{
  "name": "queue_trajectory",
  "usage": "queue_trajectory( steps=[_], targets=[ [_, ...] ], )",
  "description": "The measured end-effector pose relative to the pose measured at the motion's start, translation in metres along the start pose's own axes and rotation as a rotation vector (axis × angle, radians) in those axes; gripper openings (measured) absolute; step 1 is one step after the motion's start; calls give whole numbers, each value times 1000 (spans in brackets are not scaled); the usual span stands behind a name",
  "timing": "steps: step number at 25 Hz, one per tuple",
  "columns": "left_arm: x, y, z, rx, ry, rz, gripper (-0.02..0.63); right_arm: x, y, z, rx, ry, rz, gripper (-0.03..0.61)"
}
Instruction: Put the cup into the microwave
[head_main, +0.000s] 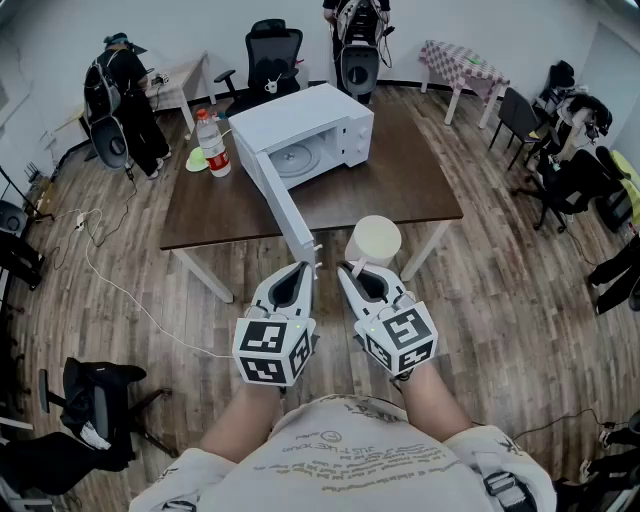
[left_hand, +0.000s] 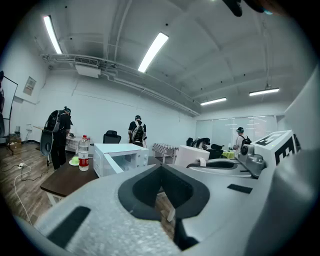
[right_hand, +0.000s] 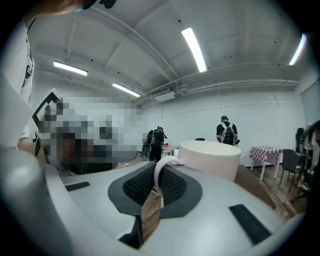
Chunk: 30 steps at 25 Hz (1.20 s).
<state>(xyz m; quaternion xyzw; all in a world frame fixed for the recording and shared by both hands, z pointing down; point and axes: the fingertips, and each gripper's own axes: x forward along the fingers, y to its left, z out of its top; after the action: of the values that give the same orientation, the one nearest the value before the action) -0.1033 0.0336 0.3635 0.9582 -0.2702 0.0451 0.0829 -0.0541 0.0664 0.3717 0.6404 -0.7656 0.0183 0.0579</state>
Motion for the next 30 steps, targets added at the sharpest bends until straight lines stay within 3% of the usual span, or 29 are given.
queue_trajectory(
  steps=[12, 30],
  targets=[
    [-8, 17, -2, 1, 3, -11, 14, 10, 4, 3, 66, -30, -33, 26],
    [-25, 35, -17, -19, 11, -83, 14, 22, 38, -2, 20, -12, -61, 26]
  ],
)
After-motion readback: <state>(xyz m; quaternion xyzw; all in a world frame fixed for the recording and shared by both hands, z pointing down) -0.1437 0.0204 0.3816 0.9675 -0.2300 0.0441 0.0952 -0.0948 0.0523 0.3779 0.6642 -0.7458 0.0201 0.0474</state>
